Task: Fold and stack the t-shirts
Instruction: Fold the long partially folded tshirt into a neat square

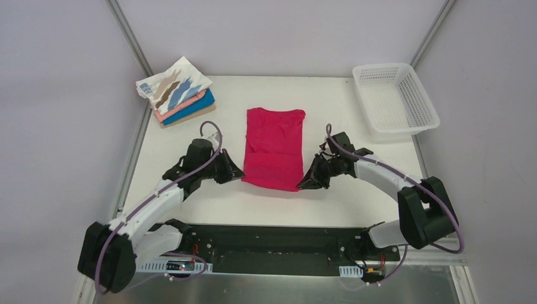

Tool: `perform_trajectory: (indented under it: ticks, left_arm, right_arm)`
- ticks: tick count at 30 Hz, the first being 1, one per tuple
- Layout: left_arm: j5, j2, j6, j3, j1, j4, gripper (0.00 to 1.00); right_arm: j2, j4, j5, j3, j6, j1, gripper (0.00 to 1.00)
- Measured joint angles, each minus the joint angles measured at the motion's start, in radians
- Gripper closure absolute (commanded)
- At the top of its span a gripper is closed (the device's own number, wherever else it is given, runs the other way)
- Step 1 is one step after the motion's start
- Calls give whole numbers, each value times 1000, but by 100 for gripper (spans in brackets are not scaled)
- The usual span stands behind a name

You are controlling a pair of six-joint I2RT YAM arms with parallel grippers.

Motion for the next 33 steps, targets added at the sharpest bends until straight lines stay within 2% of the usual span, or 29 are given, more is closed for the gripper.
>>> perform_trajectory:
  ticks: [5, 12, 23, 33]
  left_arm:
    - [53, -253, -1, 1, -5, -153, 100]
    - [105, -420, -20, 11, -6, -308, 100]
    - [35, -348, -27, 63, -6, -307, 100]
    - [-63, -190, -26, 78, -6, -84, 100]
  right_arm:
    - [-103, -185, -143, 38, -52, 31, 100]
    - [-198, -359, -274, 82, -98, 42, 100]
    - [-187, -375, -241, 168, -133, -37, 100]
    - [-81, -302, -145, 285, -165, -72, 100]
